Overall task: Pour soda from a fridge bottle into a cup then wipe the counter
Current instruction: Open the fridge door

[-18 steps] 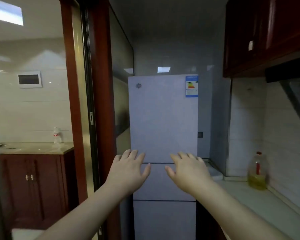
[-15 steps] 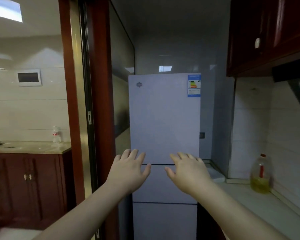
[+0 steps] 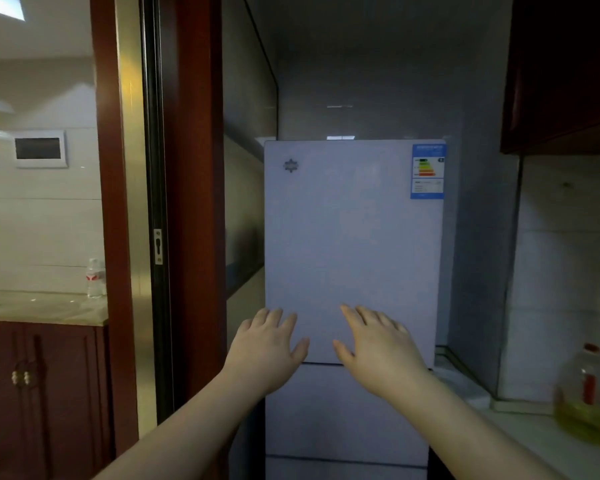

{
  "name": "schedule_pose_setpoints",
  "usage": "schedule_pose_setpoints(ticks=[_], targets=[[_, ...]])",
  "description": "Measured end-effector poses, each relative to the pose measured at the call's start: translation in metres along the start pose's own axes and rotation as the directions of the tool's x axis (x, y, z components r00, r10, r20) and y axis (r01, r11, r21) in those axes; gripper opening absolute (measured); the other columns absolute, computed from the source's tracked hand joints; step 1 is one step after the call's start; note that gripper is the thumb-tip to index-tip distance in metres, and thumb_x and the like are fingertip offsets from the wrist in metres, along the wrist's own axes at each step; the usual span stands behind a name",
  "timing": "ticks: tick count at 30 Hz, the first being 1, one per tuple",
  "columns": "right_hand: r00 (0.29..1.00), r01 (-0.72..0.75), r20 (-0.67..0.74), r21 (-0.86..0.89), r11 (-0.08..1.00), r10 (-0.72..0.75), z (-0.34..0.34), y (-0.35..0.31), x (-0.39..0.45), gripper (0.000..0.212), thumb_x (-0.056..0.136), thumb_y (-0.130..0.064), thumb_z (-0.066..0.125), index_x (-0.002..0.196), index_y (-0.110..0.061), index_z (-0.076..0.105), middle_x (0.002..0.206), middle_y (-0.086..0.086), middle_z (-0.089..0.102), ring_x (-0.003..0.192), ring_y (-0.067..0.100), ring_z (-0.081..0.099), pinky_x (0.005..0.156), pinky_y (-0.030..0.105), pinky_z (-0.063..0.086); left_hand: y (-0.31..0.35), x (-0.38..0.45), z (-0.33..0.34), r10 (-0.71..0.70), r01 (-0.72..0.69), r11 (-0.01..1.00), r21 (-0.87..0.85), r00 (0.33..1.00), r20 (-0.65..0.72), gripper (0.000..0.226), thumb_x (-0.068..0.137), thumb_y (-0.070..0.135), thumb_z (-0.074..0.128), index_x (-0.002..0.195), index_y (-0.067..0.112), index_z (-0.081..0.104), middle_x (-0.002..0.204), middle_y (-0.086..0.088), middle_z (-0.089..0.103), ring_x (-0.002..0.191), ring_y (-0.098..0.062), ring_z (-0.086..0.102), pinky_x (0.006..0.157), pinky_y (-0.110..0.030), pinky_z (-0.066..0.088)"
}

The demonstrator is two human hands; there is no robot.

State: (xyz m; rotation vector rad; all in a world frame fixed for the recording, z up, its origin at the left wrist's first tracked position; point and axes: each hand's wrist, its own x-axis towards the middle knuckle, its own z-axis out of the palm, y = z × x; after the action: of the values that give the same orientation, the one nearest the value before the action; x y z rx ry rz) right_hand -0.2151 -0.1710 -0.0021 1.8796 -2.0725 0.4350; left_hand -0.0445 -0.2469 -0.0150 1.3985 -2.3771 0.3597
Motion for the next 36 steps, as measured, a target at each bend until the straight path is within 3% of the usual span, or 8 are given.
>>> schedule_pose_setpoints(ticks=[16, 21, 25, 30, 36], targets=[[0.998, 0.057, -0.026, 0.007, 0.998, -0.057, 0.091, -0.001, 0.187, 0.061, 0.099, -0.049, 0.031, 0.153, -0.027, 0.011, 0.159, 0.0, 0.015, 0.143, 0.02, 0.017, 0.114, 0.036, 0.017, -0.075, 0.166, 0.093, -0.022, 0.024, 0.996, -0.086, 1.0, 0.019, 0.06, 0.101, 0.051, 0.027, 0.153, 0.023, 0.02, 0.157, -0.002, 0.027, 0.143, -0.022, 0.025, 0.113, -0.042, 0.026], [0.992, 0.115, -0.064, 0.042, 0.992, -0.113, 0.131, 0.006, 0.249, 0.056, 0.1, -0.044, 0.021, 0.153, -0.027, 0.013, 0.159, 0.0, 0.015, 0.144, 0.019, 0.017, 0.114, 0.036, 0.016, -0.081, 0.221, 0.129, -0.078, 0.079, 0.991, -0.112, 0.997, 0.012, 0.059, 0.101, 0.049, 0.028, 0.153, 0.022, 0.019, 0.159, -0.004, 0.024, 0.144, -0.023, 0.023, 0.114, -0.042, 0.024], [0.978, 0.151, -0.152, 0.041, 0.988, -0.143, 0.162, 0.018, 0.299, 0.077, 0.084, -0.051, 0.003, 0.149, -0.022, 0.03, 0.154, 0.006, 0.031, 0.141, 0.026, 0.03, 0.112, 0.041, 0.024, -0.089, 0.264, 0.152, -0.152, 0.152, 0.978, -0.142, 0.988, 0.013, 0.062, 0.1, 0.051, 0.031, 0.154, 0.024, 0.018, 0.161, -0.002, 0.02, 0.145, -0.022, 0.023, 0.115, -0.041, 0.023], [0.957, 0.157, -0.249, 0.005, 0.988, -0.151, 0.183, 0.039, 0.359, 0.062, 0.087, -0.043, 0.027, 0.136, -0.014, 0.052, 0.142, 0.012, 0.05, 0.128, 0.031, 0.049, 0.104, 0.047, 0.039, -0.095, 0.305, 0.176, -0.271, 0.233, 0.943, -0.238, 0.952, -0.143, 0.064, 0.099, 0.049, 0.037, 0.154, 0.022, 0.021, 0.158, -0.002, 0.029, 0.141, -0.02, 0.032, 0.113, -0.041, 0.033], [0.889, 0.247, -0.349, -0.177, 0.953, -0.295, 0.209, 0.061, 0.399, 0.059, 0.089, -0.038, 0.039, 0.142, -0.013, 0.043, 0.153, 0.012, 0.032, 0.139, 0.032, 0.033, 0.112, 0.049, 0.03, -0.1, 0.342, 0.202, -0.341, 0.268, 0.914, -0.304, 0.914, -0.219, 0.072, 0.096, 0.051, 0.041, 0.155, 0.021, 0.013, 0.16, -0.002, 0.023, 0.145, -0.02, 0.025, 0.115, -0.04, 0.03]])
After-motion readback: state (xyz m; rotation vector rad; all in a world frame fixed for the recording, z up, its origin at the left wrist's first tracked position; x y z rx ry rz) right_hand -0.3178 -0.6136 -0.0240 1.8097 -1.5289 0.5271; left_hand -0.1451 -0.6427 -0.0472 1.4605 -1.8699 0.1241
